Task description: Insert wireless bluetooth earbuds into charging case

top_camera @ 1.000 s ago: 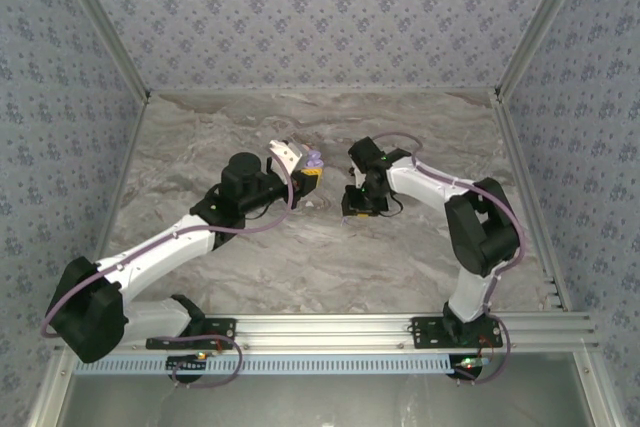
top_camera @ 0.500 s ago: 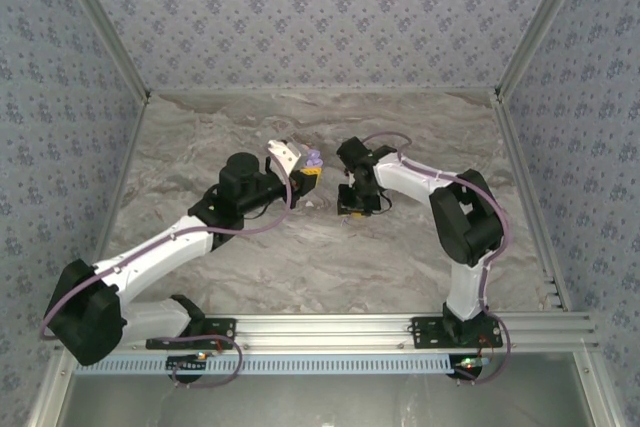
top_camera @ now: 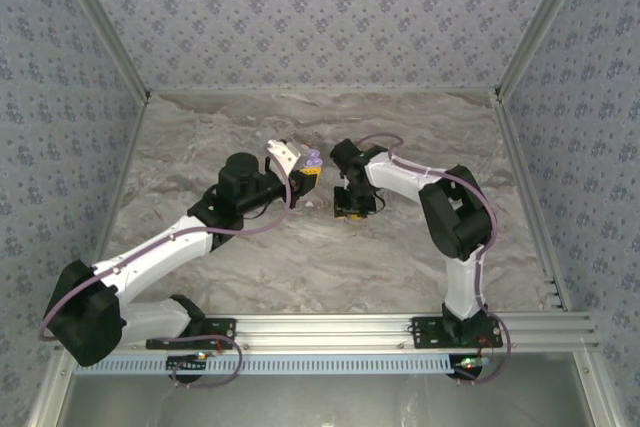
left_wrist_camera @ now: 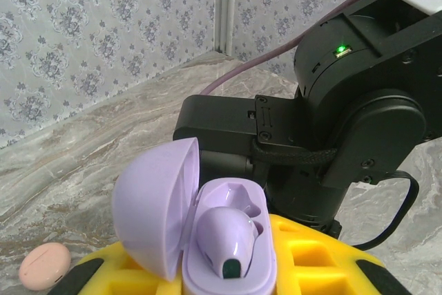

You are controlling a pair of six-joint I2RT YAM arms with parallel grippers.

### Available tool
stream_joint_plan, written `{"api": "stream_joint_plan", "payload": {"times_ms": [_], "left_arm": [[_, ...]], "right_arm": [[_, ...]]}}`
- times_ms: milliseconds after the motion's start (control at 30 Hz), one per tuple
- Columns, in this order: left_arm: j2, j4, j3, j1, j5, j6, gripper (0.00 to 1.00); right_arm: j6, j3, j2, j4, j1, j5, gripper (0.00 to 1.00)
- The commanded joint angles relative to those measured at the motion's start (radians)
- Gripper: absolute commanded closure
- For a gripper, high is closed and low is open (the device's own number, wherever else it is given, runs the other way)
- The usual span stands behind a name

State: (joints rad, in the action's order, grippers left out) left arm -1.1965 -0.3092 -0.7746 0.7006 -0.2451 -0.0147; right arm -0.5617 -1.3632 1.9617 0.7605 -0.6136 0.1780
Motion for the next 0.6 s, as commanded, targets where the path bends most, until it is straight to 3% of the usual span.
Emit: {"api": "stream_joint_plan", "payload": {"times_ms": [0, 367, 567], "left_arm": [[0.029, -0.011, 0.0, -0.004, 0.007, 0.015, 0.93], [0.037, -0.011, 0.008, -0.003, 0.011, 0.015, 0.93], [0.04, -0.008, 0.008, -0.004, 0.012, 0.011, 0.93]], "right_arm": [[-0.018, -0.032, 0.035, 0.039, -0.011, -0.023, 0.7], [0.014, -0.055, 0.078, 0.063, -0.025, -0.063, 0.78], [0.148, -0.088, 0.08, 0.078, -0.012, -0.059, 0.82]]}}
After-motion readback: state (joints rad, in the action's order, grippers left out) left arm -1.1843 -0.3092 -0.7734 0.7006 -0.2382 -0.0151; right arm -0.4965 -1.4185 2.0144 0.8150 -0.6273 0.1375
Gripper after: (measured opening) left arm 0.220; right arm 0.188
